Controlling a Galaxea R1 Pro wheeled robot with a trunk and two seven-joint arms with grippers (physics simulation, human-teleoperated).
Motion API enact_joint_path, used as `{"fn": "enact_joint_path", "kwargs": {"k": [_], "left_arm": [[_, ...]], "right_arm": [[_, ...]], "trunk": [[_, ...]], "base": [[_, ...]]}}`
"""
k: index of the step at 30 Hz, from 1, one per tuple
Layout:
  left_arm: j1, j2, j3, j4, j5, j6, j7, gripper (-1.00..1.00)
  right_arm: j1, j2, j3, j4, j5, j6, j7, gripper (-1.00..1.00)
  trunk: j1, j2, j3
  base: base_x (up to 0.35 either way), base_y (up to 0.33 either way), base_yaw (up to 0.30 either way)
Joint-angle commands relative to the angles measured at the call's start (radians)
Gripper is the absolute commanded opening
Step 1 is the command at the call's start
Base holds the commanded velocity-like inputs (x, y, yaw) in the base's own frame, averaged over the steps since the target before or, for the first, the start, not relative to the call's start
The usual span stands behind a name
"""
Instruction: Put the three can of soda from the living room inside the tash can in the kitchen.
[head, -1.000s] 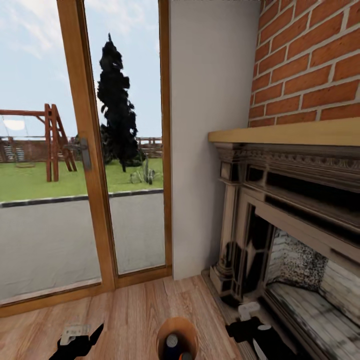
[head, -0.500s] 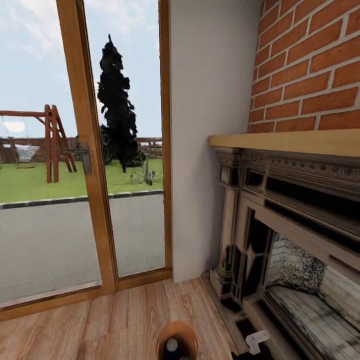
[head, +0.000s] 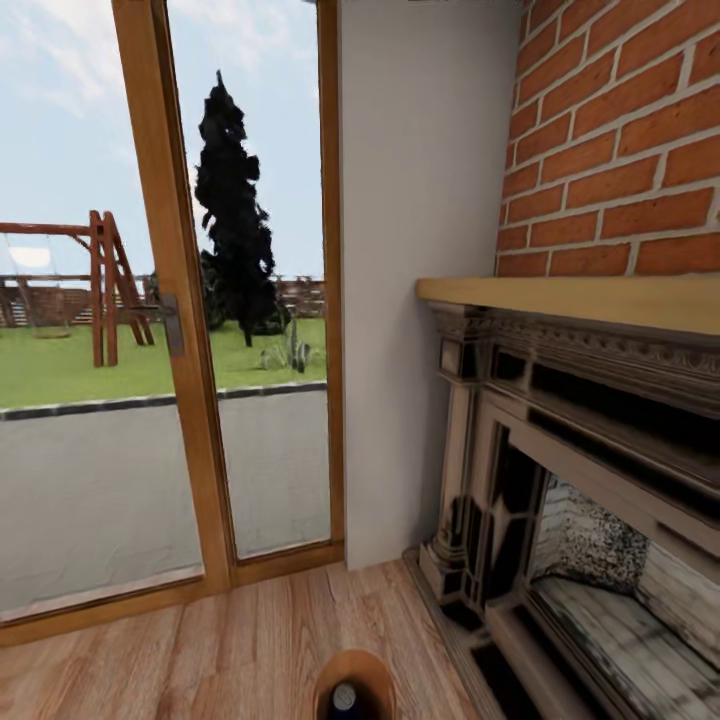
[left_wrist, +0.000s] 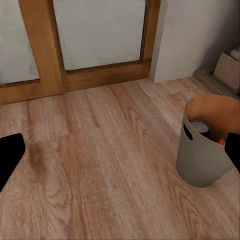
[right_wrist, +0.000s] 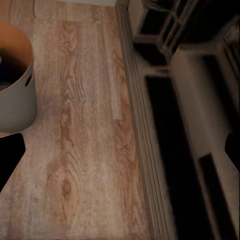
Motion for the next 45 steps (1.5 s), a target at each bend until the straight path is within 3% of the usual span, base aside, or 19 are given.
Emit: {"fn": "enact_joint_path", "kwargs": {"k": [1,6,9,12,17,21,22,33,41,45], "left_arm": [[0.002,0.0,0.0,0.009,0.001,-0.016,0.0,1.0],[0.025,0.001,0.003,0.041,0.005,-0.065,0.001,1.0],[0.046,0.001,0.007,0.048,0.008,-0.073,0.001,1.0],[0.061,0.001,0.008,0.05,0.009,-0.073,0.001,1.0],[0.093,-0.005,0.009,0.052,0.01,-0.073,0.002,1.0],[0.141,-0.008,0.009,0.053,0.009,-0.073,0.006,1.0],[0.161,-0.008,0.009,0.053,0.01,-0.073,0.008,1.0],[0.207,-0.009,0.009,0.055,0.01,-0.073,0.038,1.0],[0.232,-0.01,0.004,0.1,0.003,-0.073,0.092,1.0],[0.247,-0.012,0.004,0.107,0.003,-0.073,0.096,1.0]], "right_arm": [[0.0,-0.001,0.0,0.019,0.0,-0.017,-0.007,1.0],[0.002,-0.003,0.0,0.144,0.0,-0.144,-0.027,1.0],[0.002,-0.004,-0.001,0.264,-0.002,-0.282,-0.032,1.0],[0.002,-0.004,0.0,0.344,-0.005,-0.37,-0.034,1.0],[0.003,-0.004,0.0,0.441,-0.008,-0.43,-0.035,1.0],[0.054,-0.002,0.0,0.49,-0.009,-0.512,-0.036,1.0],[0.076,-0.001,0.0,0.501,-0.01,-0.562,-0.037,1.0],[0.192,-0.001,-0.001,0.522,-0.012,-0.62,-0.039,1.0],[0.258,0.004,0.0,0.525,-0.011,-0.623,-0.145,1.0],[0.284,0.005,0.0,0.525,-0.011,-0.622,-0.157,1.0]], "trunk": [[-0.004,0.007,0.003],[-0.023,0.042,0.019],[-0.035,0.063,0.028],[-0.046,0.084,0.038],[-0.065,0.119,0.053],[-0.081,0.147,0.066],[-0.084,0.154,0.069],[-0.127,0.231,0.104],[-0.157,0.287,0.129],[-0.173,0.315,0.141]], "base": [[0.0,0.0,0.0],[0.0,0.0,0.0],[0.0,0.0,0.0],[0.0,0.0,0.0],[0.0,0.0,0.0],[0.0,0.0,0.0],[0.0,0.0,0.0],[0.0,0.0,0.0],[0.0,0.0,0.0],[0.0,0.0,0.0]]}}
